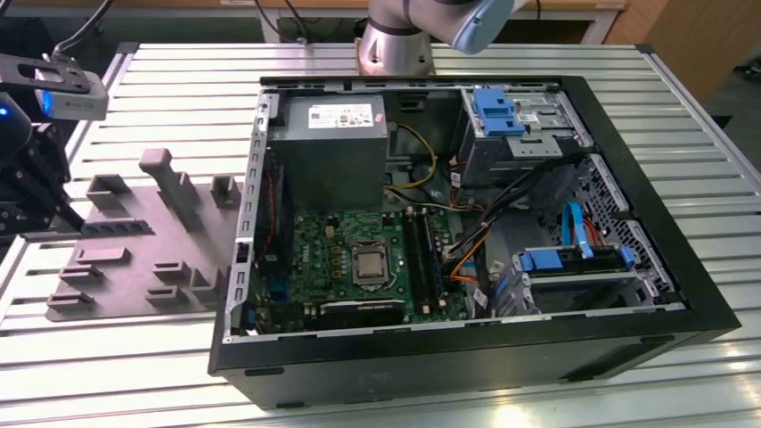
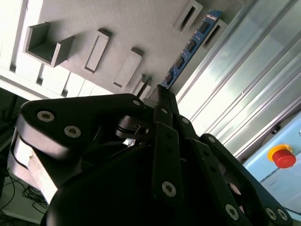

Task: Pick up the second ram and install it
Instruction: 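Pick up the second ram and move it above second insertion slot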

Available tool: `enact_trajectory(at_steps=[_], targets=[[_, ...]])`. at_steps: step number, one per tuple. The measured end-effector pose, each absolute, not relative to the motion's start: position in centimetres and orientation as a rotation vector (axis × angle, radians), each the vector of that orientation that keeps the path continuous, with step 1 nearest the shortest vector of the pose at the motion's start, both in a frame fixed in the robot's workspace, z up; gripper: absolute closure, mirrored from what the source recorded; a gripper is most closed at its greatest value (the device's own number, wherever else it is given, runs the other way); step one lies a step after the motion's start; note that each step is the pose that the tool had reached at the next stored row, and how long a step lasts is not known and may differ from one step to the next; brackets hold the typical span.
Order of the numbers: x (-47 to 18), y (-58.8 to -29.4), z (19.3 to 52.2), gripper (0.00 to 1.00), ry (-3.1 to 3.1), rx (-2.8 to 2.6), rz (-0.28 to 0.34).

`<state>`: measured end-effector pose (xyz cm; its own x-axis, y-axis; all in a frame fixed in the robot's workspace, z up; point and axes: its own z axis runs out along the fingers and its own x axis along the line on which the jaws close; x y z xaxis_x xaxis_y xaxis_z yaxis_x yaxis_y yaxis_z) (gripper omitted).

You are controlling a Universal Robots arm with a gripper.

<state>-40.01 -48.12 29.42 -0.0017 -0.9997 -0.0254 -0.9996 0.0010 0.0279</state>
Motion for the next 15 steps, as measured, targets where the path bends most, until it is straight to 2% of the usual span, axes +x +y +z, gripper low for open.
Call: enact_trajectory(at_steps=[15], targets=[[-40.0,-48.1,30.8,0.89,-2.224,2.221,-0.054]])
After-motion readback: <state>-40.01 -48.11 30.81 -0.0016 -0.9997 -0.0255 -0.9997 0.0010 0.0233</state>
